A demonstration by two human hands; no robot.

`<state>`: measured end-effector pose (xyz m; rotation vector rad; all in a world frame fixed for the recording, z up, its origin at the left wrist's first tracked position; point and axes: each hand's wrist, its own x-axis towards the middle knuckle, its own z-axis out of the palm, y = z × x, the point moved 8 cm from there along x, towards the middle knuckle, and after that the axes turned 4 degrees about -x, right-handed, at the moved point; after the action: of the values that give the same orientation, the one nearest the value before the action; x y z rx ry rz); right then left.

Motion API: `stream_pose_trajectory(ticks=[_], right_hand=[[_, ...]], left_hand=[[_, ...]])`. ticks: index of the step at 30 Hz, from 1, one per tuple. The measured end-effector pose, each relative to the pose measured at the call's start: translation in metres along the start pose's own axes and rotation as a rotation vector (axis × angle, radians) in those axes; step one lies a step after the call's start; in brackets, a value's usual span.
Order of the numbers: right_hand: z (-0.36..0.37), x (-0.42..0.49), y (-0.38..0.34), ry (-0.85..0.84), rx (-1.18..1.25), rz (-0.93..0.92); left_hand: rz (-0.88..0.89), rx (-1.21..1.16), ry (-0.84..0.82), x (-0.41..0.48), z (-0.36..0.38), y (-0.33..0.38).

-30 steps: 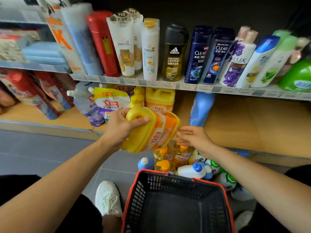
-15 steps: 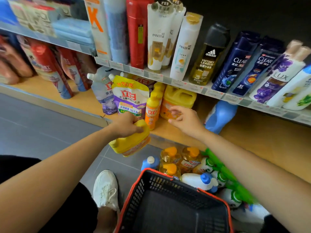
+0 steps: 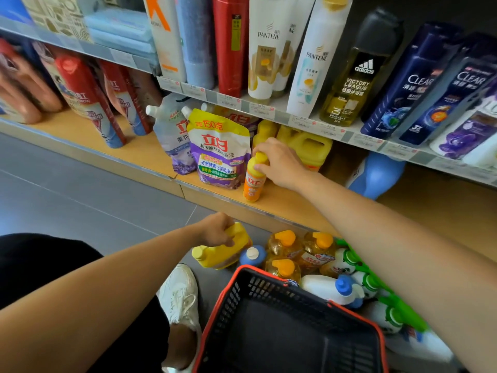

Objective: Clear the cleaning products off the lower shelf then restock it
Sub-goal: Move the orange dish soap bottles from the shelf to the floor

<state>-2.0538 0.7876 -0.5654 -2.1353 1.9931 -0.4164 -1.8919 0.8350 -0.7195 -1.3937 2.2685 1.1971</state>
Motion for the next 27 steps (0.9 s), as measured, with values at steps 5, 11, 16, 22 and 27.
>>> stream_pose_trajectory(ticks=[5, 11, 16, 22, 27], right_hand=[[-0.004, -0.012, 0.008, 0.062, 0.022, 0.005], [-0.039, -0.057, 0.034, 0.229, 0.160, 0.059], [-0.077, -0.104, 0.045, 0.297, 0.232, 0.106], [-0.110, -0.166, 0.045, 0.305, 0.393, 0.171], [-0.126, -0.210, 0.055, 0.384, 0.619, 0.194]], left_hand=[[0.000, -0.009, -0.055, 0.003, 0.012, 0.001], [-0.009, -0.130, -0.079, 0.007, 0.011, 0.006], [0.087, -0.229, 0.217, -0.007, -0.024, 0.036], [0.526, -0.219, 0.327, -0.053, -0.040, 0.132], [0.687, -0.073, 0.345, -0.086, -0.036, 0.172]])
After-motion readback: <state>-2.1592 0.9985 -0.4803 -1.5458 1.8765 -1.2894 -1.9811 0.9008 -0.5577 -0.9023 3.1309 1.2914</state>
